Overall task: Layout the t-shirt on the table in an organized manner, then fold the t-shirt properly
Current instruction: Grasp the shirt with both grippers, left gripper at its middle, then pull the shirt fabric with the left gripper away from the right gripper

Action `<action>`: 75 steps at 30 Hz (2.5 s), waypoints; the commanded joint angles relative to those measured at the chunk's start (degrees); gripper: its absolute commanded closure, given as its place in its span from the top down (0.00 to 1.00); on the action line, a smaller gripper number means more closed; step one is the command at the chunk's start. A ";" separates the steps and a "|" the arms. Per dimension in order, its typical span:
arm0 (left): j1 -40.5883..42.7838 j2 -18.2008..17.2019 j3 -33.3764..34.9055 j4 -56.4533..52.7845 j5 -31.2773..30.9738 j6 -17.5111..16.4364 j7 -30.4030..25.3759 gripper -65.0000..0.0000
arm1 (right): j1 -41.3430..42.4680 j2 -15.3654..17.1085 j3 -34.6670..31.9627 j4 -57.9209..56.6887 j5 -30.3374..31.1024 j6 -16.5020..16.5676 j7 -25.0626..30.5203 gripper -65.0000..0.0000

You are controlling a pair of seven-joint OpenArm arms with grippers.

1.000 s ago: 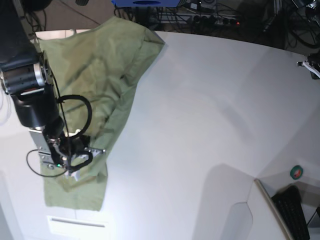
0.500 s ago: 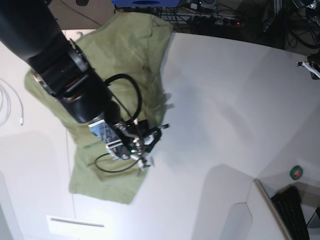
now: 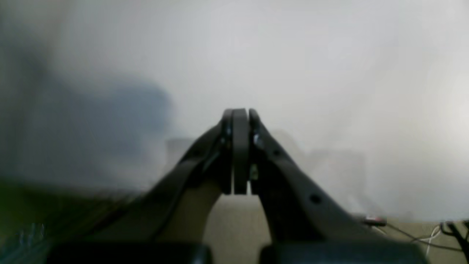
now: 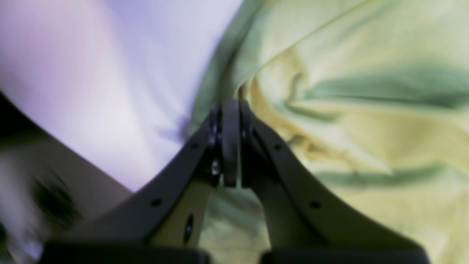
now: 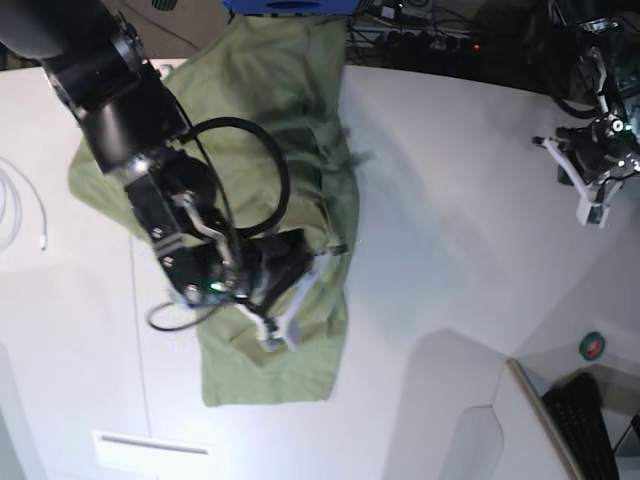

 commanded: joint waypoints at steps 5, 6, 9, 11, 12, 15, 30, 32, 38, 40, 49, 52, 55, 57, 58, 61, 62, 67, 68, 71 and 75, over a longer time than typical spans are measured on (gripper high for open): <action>-6.73 4.21 15.24 2.07 -0.29 0.27 -0.82 0.00 | -15.09 6.05 12.15 17.74 0.29 -4.79 -3.45 0.00; -8.31 5.17 19.11 1.89 -0.29 2.03 -0.82 0.00 | -18.08 6.75 14.26 19.76 0.29 -4.97 -3.28 0.00; -13.50 7.19 30.71 -0.57 -0.29 9.33 -0.82 0.00 | -25.55 7.81 20.24 23.72 0.29 -5.14 -3.28 0.00; -17.55 8.51 36.69 -4.44 -0.38 12.76 -0.82 0.00 | -29.33 7.98 22.61 25.48 0.29 -5.14 -3.28 0.00; -20.01 9.39 39.51 -7.25 -0.38 13.99 -0.91 0.00 | -31.00 7.98 23.05 26.09 0.29 -5.14 -3.28 0.00; -26.51 12.47 43.20 -16.66 -0.47 15.13 -0.99 0.00 | -34.43 7.81 22.96 25.83 0.29 -5.06 -3.28 0.00; -29.68 11.50 51.81 -32.48 -0.47 15.22 -7.85 0.00 | -27.39 11.06 22.88 1.48 0.20 -4.62 7.36 0.00; -27.39 9.30 51.81 -29.58 -0.47 15.22 -7.85 0.00 | -23.17 12.64 22.88 -3.89 0.20 -3.21 8.33 0.00; -20.62 6.84 47.51 -23.95 -0.64 15.31 -7.85 0.00 | -7.61 14.14 22.79 -22.35 0.11 5.05 10.17 0.00; -18.34 7.02 43.64 -21.40 -0.73 15.31 -7.67 0.00 | -2.25 14.14 22.70 -28.50 0.02 6.20 12.02 0.00; -14.64 12.91 39.77 -9.89 -0.47 15.31 -1.43 0.00 | 14.63 15.19 10.74 -44.68 0.02 8.48 22.83 0.00; -14.56 13.09 39.07 -5.84 -0.47 15.31 0.50 0.00 | 18.06 15.54 9.51 -48.46 0.02 8.57 24.68 0.00; -14.47 13.00 33.00 -0.66 -0.55 15.31 4.11 0.00 | 17.88 18.88 9.60 -42.57 0.55 8.66 22.22 0.00; -14.47 13.00 28.52 2.51 -0.73 15.22 6.57 0.00 | 14.45 20.55 9.95 -33.43 0.64 8.66 19.31 0.00; -14.47 13.00 26.41 4.00 -0.47 15.13 7.18 0.00 | 11.99 21.26 11.54 -27.71 0.64 8.66 17.64 0.00; -15.44 12.82 23.15 6.20 -0.29 15.13 7.53 0.00 | 1.79 21.08 21.82 -10.30 0.64 8.66 11.67 0.00; -16.84 12.12 23.95 5.94 -0.29 15.22 7.62 0.00 | -1.46 19.76 25.16 -5.47 0.64 8.66 10.08 0.00; -28.97 12.29 30.80 -6.46 -0.29 19.17 14.39 0.00 | -12.80 13.70 33.78 10.09 0.55 8.66 5.86 0.00; -31.44 12.82 31.95 -9.53 -0.29 21.81 15.01 0.00 | -13.77 13.34 33.78 11.23 0.55 8.66 5.51 0.00; -39.08 13.70 36.34 -19.38 -0.38 30.25 15.01 0.24 | -16.14 12.38 33.78 12.38 0.55 8.66 5.51 0.00; -46.91 14.49 40.82 -29.93 -0.82 32.80 13.95 0.64 | -17.64 12.47 33.78 12.38 0.55 8.66 5.51 0.00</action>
